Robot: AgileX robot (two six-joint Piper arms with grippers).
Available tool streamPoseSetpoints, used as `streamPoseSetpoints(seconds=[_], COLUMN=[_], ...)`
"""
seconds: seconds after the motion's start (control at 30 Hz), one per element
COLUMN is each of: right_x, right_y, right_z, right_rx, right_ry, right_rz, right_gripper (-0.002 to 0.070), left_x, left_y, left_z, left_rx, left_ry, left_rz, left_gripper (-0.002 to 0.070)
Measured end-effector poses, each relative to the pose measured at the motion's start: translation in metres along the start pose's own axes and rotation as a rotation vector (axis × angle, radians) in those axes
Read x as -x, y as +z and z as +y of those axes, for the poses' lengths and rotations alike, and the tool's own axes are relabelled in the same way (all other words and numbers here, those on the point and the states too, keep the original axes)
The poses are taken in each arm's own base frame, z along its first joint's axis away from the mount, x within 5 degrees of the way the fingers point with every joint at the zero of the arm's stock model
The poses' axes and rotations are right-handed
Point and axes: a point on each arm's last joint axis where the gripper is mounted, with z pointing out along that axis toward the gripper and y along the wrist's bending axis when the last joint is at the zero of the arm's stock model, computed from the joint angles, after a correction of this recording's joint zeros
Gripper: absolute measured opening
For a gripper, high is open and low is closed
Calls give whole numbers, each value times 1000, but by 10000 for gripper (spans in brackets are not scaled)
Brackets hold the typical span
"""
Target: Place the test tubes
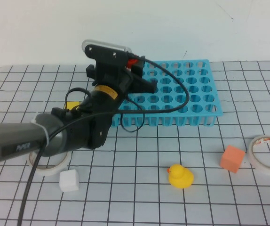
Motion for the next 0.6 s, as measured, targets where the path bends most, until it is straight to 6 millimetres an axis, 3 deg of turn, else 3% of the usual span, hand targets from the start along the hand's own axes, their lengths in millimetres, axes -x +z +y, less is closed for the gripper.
streamPoseSetpoints(seconds=[0.33,0.6], right_x=[0,0], right_y=[0,0], right_z=[0,0], right_rx=[0,0], right_ry=[0,0], right_rz=[0,0], right_gripper=[-1,-1], left_x=[13,-2], left_y=[27,32], left_z=[-7,-7], left_rx=[-32,-30], left_ry=[-17,11], left_rz=[14,51], left_gripper=[253,253])
